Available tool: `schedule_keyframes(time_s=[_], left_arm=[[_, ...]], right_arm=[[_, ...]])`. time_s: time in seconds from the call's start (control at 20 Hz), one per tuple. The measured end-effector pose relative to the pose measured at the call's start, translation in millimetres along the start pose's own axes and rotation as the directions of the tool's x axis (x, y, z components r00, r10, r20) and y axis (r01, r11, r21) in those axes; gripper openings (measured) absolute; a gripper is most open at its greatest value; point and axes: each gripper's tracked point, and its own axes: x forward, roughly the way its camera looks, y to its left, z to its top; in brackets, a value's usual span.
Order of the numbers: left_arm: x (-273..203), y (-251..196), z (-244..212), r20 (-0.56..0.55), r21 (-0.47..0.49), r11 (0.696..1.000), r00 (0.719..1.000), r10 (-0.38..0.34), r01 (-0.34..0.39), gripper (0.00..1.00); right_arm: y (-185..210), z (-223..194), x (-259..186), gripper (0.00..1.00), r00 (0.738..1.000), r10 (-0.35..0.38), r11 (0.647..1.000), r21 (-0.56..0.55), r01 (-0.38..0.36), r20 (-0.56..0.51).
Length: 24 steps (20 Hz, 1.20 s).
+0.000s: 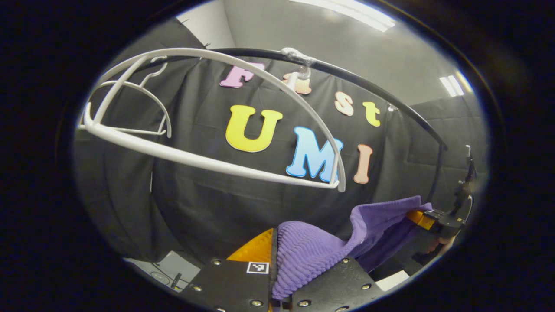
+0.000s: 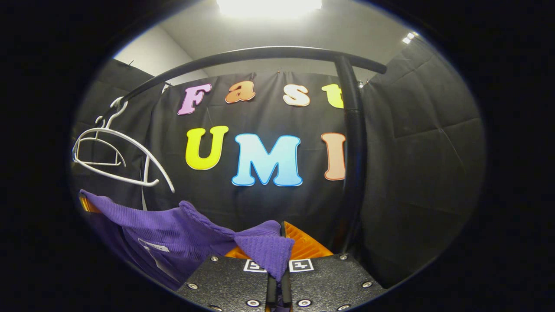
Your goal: Grasp the clothes on the hanger with both hands and then place them into the laundry hamper below.
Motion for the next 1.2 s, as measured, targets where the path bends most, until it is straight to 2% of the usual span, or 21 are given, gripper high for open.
schedule_keyframes(time_s=[0.45, 0.7, 0.95, 1.2], left_arm=[[-109, 18, -10, -0.052, -0.044, 0.991, 0.991, -0.126, 0.124, 0.00], [-150, 49, -37, -0.095, -0.049, 0.981, 0.977, -0.192, 0.188, 0.00], [-185, 88, -72, -0.161, -0.048, 0.986, 0.973, -0.168, 0.162, 0.00], [-216, 116, -119, -0.243, -0.050, 0.995, 0.965, -0.097, 0.087, 0.00]], right_arm=[[14, -10, -52, 0.05, 0.993, -0.084, 0.994, 0.057, 0.089, -0.086], [21, -24, -72, 0.05, 0.981, -0.095, 0.994, 0.031, 0.101, -0.171], [43, -45, -101, 0.05, 0.960, -0.069, 0.994, 0.067, 0.090, -0.273], [77, -73, -133, 0.05, 0.900, 0.015, 0.979, 0.189, 0.075, -0.436]])
